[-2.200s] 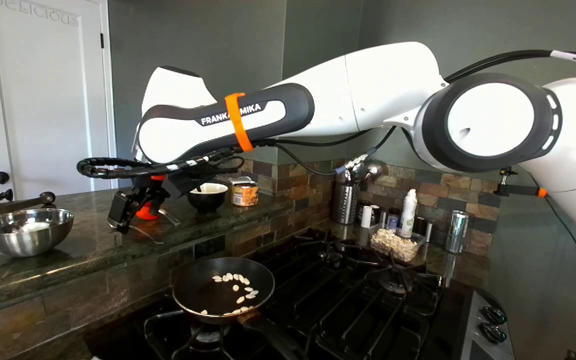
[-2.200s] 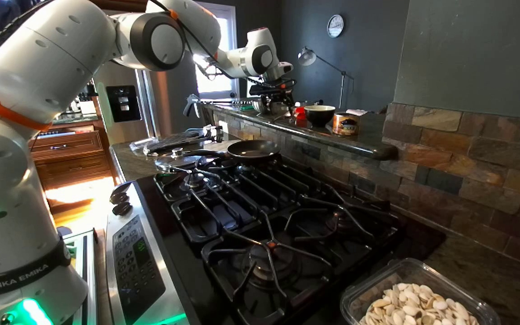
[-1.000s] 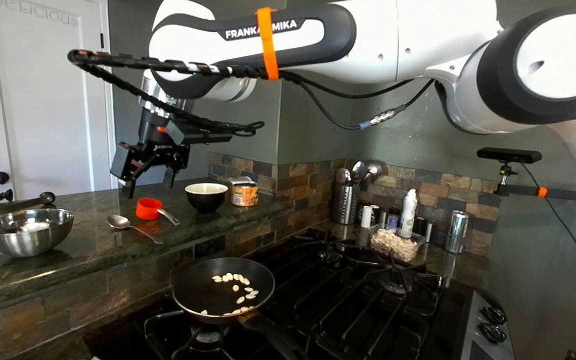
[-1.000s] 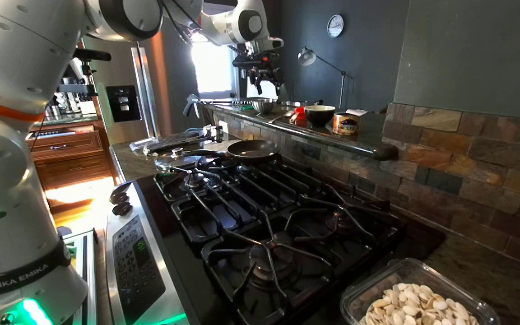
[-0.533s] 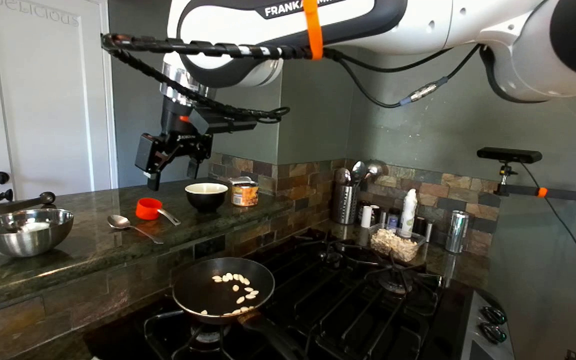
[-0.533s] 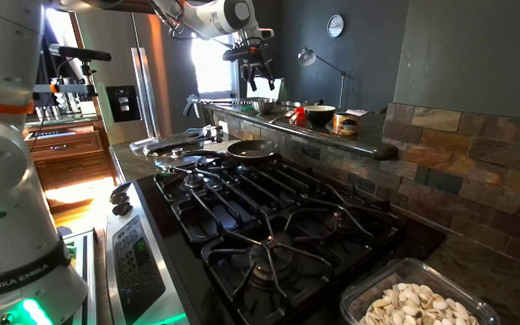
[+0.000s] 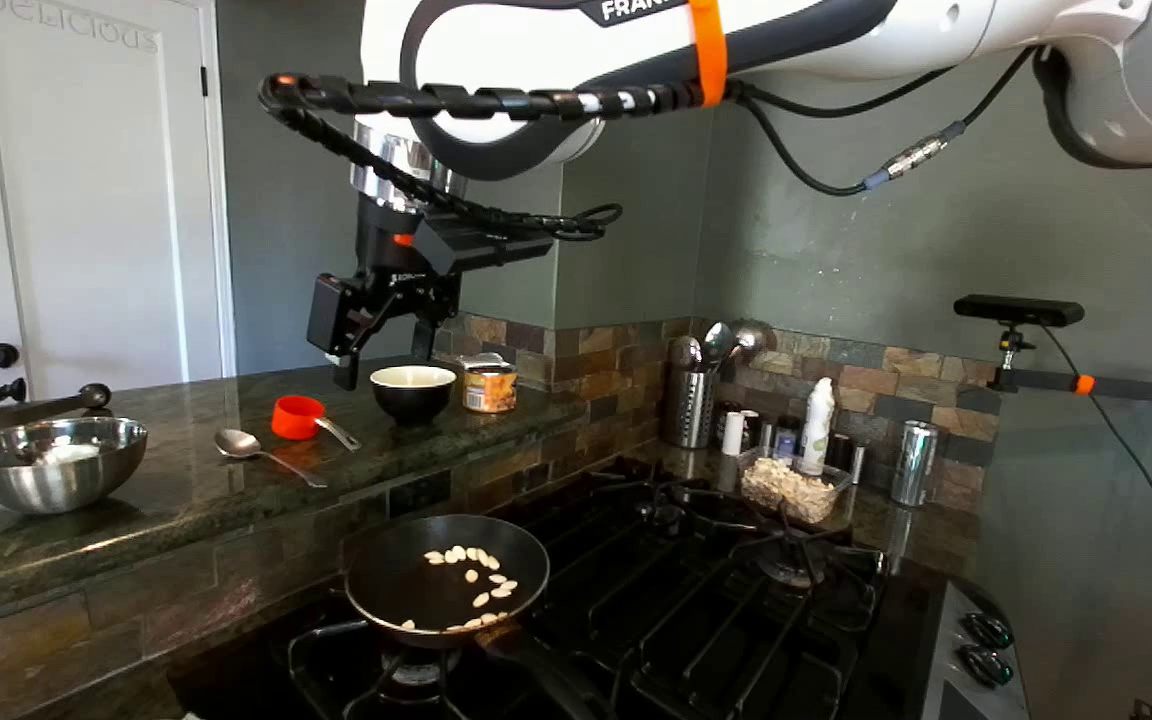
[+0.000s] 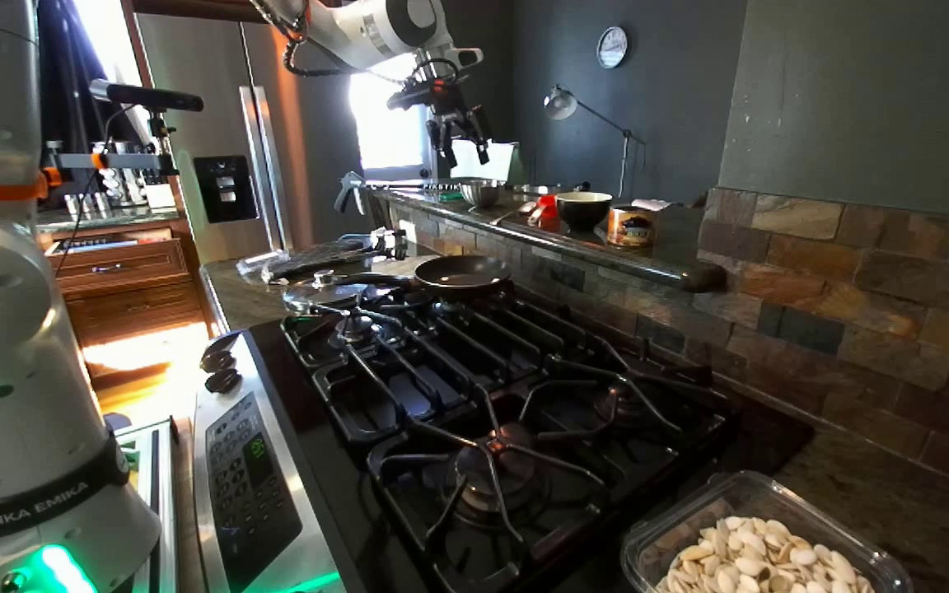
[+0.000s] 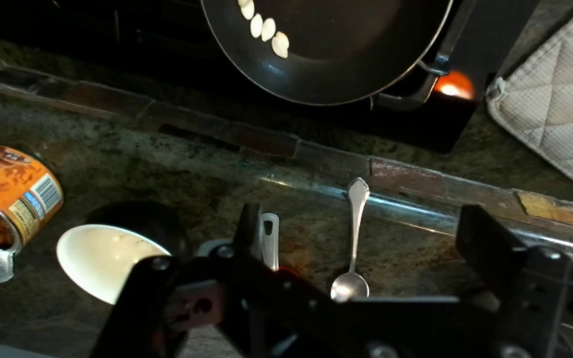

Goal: Use the silver spoon to put some contents from the pan in the black and white bowl then place the spoon back on the counter.

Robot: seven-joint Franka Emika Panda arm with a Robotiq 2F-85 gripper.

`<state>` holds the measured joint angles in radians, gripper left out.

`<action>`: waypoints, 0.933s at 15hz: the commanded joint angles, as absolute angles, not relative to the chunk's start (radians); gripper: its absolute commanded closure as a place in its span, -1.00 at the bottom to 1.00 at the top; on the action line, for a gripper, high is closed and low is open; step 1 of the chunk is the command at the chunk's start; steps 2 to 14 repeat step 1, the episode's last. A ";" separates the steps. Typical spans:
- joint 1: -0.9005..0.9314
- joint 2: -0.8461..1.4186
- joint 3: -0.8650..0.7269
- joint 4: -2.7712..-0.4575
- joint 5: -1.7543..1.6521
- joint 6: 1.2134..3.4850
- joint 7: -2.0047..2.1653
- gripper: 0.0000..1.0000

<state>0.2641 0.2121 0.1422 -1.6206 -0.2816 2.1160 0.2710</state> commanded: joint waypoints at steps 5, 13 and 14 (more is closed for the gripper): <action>0.264 0.212 0.144 -1.619 -0.282 2.112 0.272 -1.00; 0.264 0.212 0.144 -1.619 -0.282 2.112 0.272 -1.00; 0.264 0.212 0.144 -1.619 -0.282 2.112 0.272 -1.00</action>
